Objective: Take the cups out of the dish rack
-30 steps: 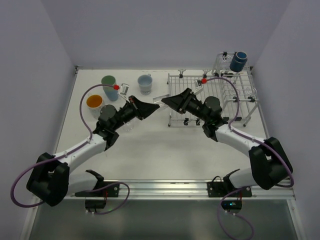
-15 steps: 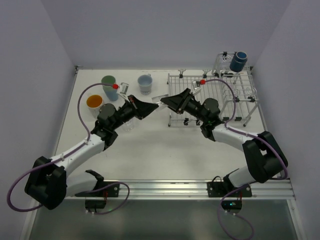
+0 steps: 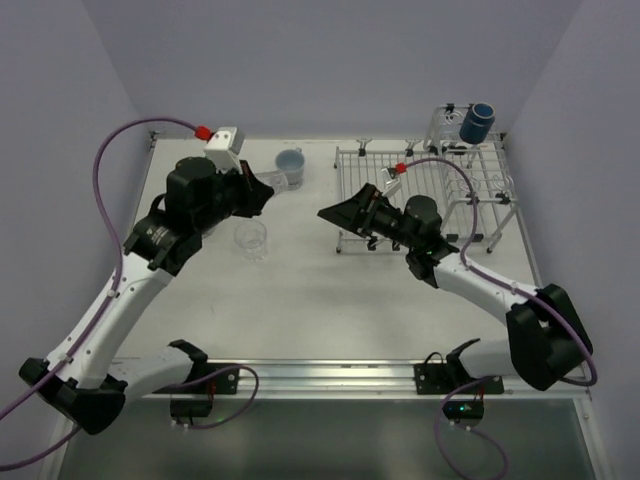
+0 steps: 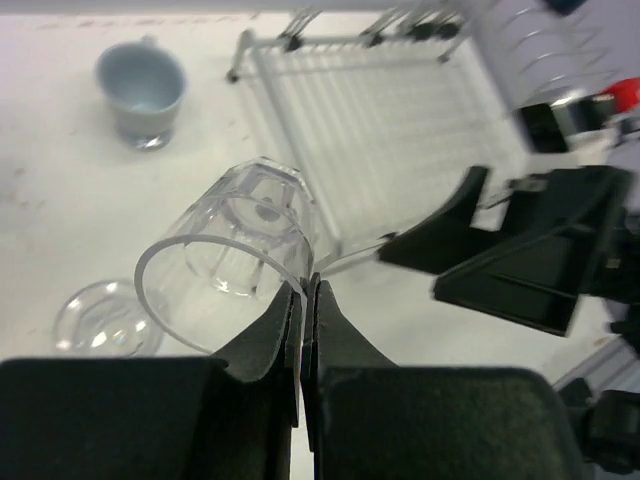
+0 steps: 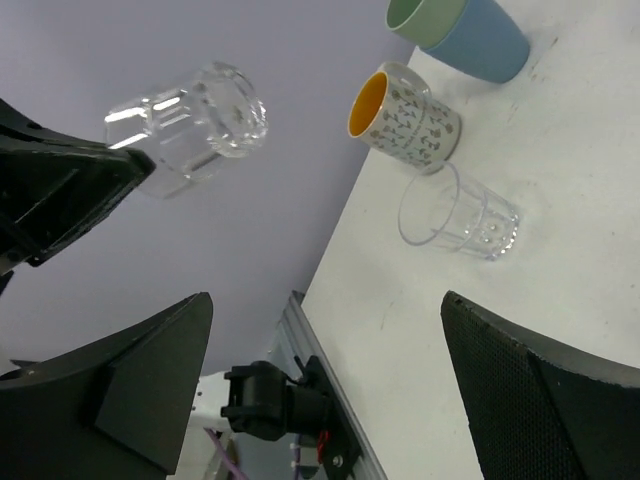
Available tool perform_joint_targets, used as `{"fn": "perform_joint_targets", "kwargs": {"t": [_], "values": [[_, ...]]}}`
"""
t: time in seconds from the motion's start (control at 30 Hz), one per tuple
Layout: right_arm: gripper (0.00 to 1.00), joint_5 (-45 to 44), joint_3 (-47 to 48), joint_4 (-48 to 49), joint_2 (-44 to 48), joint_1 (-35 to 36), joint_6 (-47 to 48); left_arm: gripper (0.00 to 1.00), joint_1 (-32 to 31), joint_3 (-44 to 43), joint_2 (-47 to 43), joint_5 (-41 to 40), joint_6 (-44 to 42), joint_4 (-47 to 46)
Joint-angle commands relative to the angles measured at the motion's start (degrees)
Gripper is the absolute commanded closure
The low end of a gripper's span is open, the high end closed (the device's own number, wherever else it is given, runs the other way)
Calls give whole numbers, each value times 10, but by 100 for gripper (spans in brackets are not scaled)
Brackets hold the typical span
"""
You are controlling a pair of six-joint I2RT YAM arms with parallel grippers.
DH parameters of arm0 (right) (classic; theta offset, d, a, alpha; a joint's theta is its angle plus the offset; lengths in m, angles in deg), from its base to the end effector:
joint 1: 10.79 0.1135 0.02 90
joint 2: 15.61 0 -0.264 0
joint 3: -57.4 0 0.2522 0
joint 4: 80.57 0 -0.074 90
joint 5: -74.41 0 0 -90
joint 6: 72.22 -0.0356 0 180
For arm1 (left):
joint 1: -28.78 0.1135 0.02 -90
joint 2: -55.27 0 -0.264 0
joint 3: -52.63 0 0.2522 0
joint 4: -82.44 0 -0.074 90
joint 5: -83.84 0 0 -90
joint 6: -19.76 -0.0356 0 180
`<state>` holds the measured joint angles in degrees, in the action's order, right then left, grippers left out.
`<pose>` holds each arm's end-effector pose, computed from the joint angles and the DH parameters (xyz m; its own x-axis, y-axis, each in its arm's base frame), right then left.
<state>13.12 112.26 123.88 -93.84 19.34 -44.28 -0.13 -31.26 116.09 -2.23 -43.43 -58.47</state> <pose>0.2534 0.1668 0.2739 -0.7483 0.4616 -0.4765 -0.4153 0.2341 0.8790 0.1989 -0.1126 0.4126 -0.4592 -0.2605 -0.8493 0.3730 0.8112 -0.4504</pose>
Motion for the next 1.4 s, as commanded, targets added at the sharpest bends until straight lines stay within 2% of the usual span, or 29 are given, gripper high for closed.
{"fn": "perform_joint_targets", "kwargs": {"t": [0.0, 0.03, 0.13, 0.3, 0.63, 0.87, 1.37], "values": [[1, -53, 50, -126, 59, 0, 117, 100, 2, -90, 54, -86, -61, 263], [1, -79, 63, -193, 78, 1, 141, 100, 2, -98, 66, -92, -64, 278], [1, -123, 104, -301, 115, 1, 222, 100, 2, -113, 93, -138, -73, 332], [1, -196, 140, -400, 157, 0, 299, 100, 4, -104, 148, -238, -79, 363], [1, -193, 115, -406, 189, 0, 314, 100, 28, -163, 270, -198, -104, 337], [1, -191, 108, -401, 192, 0, 313, 100, 29, -185, 308, -179, -118, 332], [1, -206, 97, -394, 201, -1, 310, 100, 28, -132, 371, -146, -143, 301]]}}
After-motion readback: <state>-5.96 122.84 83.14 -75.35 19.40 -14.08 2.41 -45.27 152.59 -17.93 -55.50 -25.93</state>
